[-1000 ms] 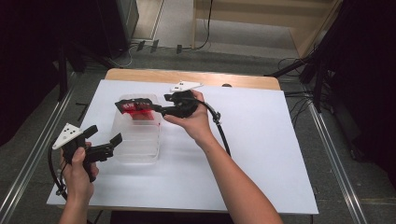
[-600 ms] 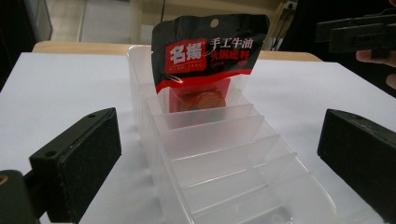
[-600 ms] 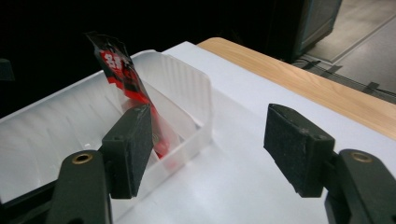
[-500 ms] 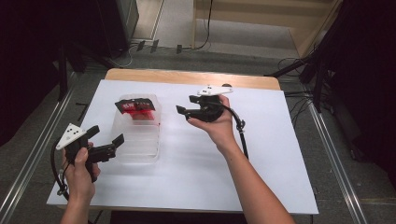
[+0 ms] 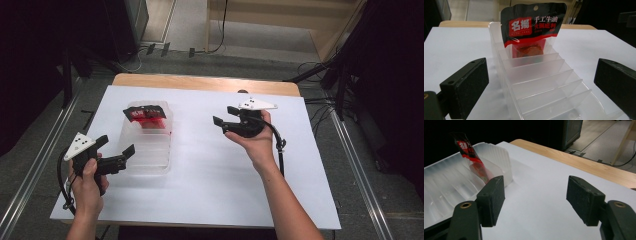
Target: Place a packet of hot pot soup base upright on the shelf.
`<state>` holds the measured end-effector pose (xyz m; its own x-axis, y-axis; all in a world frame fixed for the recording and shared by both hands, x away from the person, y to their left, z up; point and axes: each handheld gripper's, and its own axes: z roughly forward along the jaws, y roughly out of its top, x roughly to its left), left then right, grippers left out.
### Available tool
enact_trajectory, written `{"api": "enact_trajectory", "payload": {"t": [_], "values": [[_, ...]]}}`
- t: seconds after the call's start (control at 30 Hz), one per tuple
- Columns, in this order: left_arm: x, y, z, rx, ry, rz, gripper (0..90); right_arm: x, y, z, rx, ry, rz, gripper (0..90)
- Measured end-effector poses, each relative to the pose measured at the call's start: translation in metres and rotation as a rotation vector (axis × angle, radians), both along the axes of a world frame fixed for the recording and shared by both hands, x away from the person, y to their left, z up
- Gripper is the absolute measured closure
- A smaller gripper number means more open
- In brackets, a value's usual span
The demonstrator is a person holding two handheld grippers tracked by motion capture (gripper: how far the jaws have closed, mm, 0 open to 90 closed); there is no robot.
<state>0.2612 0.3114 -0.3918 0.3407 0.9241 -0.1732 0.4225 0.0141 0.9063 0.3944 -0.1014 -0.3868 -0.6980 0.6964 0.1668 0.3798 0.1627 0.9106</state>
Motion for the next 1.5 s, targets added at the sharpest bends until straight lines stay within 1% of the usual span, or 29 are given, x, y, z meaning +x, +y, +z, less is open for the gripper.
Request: {"api": "enact_trajectory", "payload": {"t": [0.1,0.2,0.3,0.5,0.63,0.67,0.7,0.77,0.83,0.9,0.93,1.03,1.07,1.1,1.2,1.27,1.3,1.37,1.5], "values": [[0.000,0.000,0.000,0.004,0.003,0.001,0.0,-0.004,-0.009,-0.002,-0.014,-0.003,-0.014,31.7],[0.000,0.000,0.001,-0.010,0.001,-0.002,0.0,-0.009,-0.018,-0.005,-0.012,-0.008,-0.029,32.0],[-0.001,0.000,0.001,0.008,-0.002,-0.001,0.0,-0.013,-0.028,-0.010,-0.012,-0.001,-0.045,31.6],[0.000,-0.001,0.000,0.006,0.000,-0.004,0.0,-0.021,-0.052,-0.016,0.016,0.001,-0.092,31.9],[0.000,-0.001,0.000,0.006,0.000,-0.004,0.0,-0.028,-0.065,-0.020,0.012,0.001,-0.113,31.9],[0.000,-0.001,0.000,0.007,0.000,-0.004,0.0,-0.032,-0.071,-0.022,0.007,0.000,-0.123,32.0],[0.000,-0.001,0.000,0.007,0.000,-0.004,0.0,-0.032,-0.071,-0.022,0.007,0.000,-0.123,32.0],[0.000,-0.001,0.000,0.008,0.000,-0.003,0.0,-0.035,-0.077,-0.025,-0.001,-0.002,-0.130,32.0],[0.000,-0.001,0.000,0.008,-0.001,-0.003,0.0,-0.039,-0.084,-0.028,-0.008,0.001,-0.143,32.1],[0.000,-0.001,0.000,0.009,0.000,-0.004,0.0,-0.045,-0.094,-0.034,0.006,0.011,-0.166,32.3],[0.000,-0.002,0.000,0.009,0.000,-0.004,0.0,-0.045,-0.094,-0.034,0.006,0.011,-0.166,32.3],[0.000,-0.002,0.000,0.012,0.001,-0.006,0.0,-0.051,-0.103,-0.040,0.009,0.017,-0.182,32.4],[0.000,-0.002,0.000,0.012,0.000,-0.006,0.0,-0.055,-0.109,-0.043,0.010,0.018,-0.195,32.3],[0.000,-0.002,0.000,0.012,0.000,-0.006,0.0,-0.055,-0.109,-0.043,0.010,0.018,-0.195,32.3],[0.000,-0.002,-0.001,0.014,-0.002,-0.003,0.0,-0.061,-0.118,-0.047,0.016,0.023,-0.210,32.4],[0.000,-0.002,-0.001,0.015,-0.002,-0.003,0.0,-0.067,-0.126,-0.052,0.011,0.021,-0.224,32.5],[0.000,-0.002,-0.001,0.014,-0.003,-0.003,0.0,-0.067,-0.126,-0.052,0.011,0.021,-0.224,32.5],[0.000,-0.002,-0.001,0.014,-0.002,-0.004,0.0,-0.071,-0.132,-0.054,0.007,0.024,-0.233,32.6],[0.000,-0.003,-0.001,0.015,-0.002,-0.003,0.0,-0.078,-0.145,-0.059,0.012,0.030,-0.265,32.8]]}}
